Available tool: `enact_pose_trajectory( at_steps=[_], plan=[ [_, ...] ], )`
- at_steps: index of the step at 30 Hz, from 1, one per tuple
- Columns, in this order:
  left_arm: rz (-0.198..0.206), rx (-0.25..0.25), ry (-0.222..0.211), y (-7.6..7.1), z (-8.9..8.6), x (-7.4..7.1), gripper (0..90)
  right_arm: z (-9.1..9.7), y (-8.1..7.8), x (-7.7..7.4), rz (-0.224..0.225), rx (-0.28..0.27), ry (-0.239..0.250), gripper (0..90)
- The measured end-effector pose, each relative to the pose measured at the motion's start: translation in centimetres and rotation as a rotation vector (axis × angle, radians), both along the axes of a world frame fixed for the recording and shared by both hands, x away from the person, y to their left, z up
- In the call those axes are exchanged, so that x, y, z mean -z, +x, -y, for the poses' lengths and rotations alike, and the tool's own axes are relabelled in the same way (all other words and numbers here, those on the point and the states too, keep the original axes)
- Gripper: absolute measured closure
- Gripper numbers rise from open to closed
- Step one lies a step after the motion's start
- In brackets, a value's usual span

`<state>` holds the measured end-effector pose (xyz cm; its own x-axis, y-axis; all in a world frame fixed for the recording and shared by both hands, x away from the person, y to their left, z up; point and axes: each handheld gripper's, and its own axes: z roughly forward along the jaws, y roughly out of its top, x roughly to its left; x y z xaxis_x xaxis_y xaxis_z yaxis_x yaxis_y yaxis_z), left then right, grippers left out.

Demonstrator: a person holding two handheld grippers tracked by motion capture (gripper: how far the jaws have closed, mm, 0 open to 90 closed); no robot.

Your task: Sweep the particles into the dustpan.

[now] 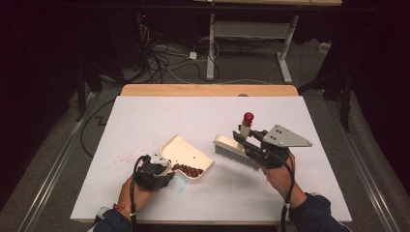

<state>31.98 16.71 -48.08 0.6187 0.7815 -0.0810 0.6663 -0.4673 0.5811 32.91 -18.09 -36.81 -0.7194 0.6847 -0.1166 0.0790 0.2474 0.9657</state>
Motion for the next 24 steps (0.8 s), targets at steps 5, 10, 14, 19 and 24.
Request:
enact_pose_trajectory(
  at_steps=[5, 10, 14, 19, 24],
  plan=[
    [-0.002, -0.003, 0.002, 0.0, 0.0, -0.1, 63.4, 2.2, -0.5, -0.2, -0.003, 0.02, -0.006, 70.0],
    [-0.003, 0.001, 0.001, 0.1, -0.2, -0.1, 63.5, 3.6, -1.0, -0.4, -0.01, 0.017, -0.026, 69.9],
    [-0.005, 0.001, 0.001, 0.1, -0.2, -0.1, 63.5, 4.6, -1.4, -0.1, -0.025, 0.018, -0.037, 70.0],
    [0.0, -0.008, -0.002, -0.1, -0.4, -0.1, 63.5, 5.5, -2.0, 0.0, -0.028, 0.022, -0.06, 70.0],
    [-0.002, -0.024, -0.008, -0.4, -1.0, -0.1, 63.5, 6.4, -2.3, 0.3, -0.049, 0.029, -0.07, 70.0]
  ],
)
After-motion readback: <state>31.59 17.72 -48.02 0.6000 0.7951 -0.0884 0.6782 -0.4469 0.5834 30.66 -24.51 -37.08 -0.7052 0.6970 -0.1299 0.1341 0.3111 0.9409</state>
